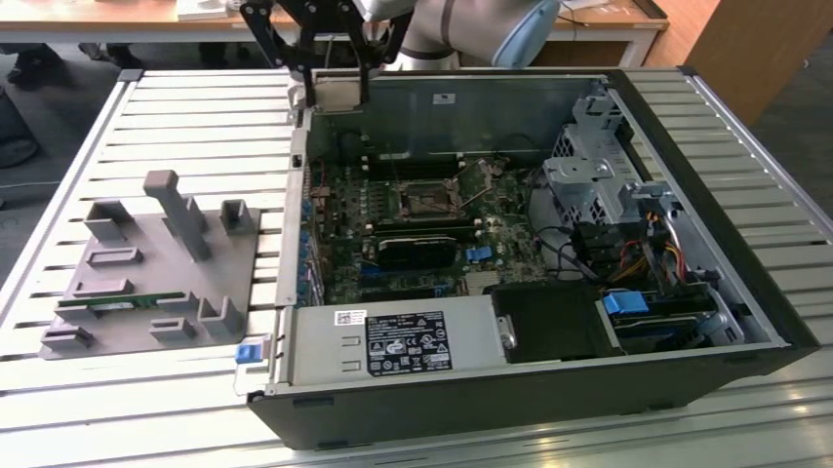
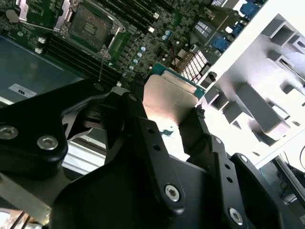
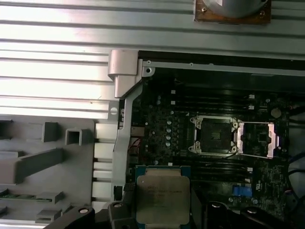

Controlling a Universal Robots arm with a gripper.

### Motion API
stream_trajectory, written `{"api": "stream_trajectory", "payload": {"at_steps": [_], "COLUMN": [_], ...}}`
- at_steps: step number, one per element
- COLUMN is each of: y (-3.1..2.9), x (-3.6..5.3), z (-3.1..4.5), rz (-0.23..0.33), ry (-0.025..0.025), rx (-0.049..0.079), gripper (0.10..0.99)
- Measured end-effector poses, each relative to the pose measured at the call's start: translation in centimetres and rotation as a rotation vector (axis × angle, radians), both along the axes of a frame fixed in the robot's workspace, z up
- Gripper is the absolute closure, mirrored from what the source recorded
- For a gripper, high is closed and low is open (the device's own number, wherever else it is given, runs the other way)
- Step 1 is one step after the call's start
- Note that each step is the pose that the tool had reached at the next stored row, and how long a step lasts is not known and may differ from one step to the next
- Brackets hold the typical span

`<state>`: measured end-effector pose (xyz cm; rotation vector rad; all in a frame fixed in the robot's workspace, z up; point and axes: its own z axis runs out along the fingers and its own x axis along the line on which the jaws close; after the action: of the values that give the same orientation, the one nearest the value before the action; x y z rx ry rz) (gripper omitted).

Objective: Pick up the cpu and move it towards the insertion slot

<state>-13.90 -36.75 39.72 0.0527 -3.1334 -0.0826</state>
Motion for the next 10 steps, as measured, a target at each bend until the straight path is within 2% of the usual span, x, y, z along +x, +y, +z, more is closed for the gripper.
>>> {"api": "stream_trajectory", "payload": {"at_steps": [10], "y": [0.64], "x": [1.57], "z": [0.0], "rz": [0.0], "ry": [-0.0003], "rx": [0.0], "gripper": [0.545]}}
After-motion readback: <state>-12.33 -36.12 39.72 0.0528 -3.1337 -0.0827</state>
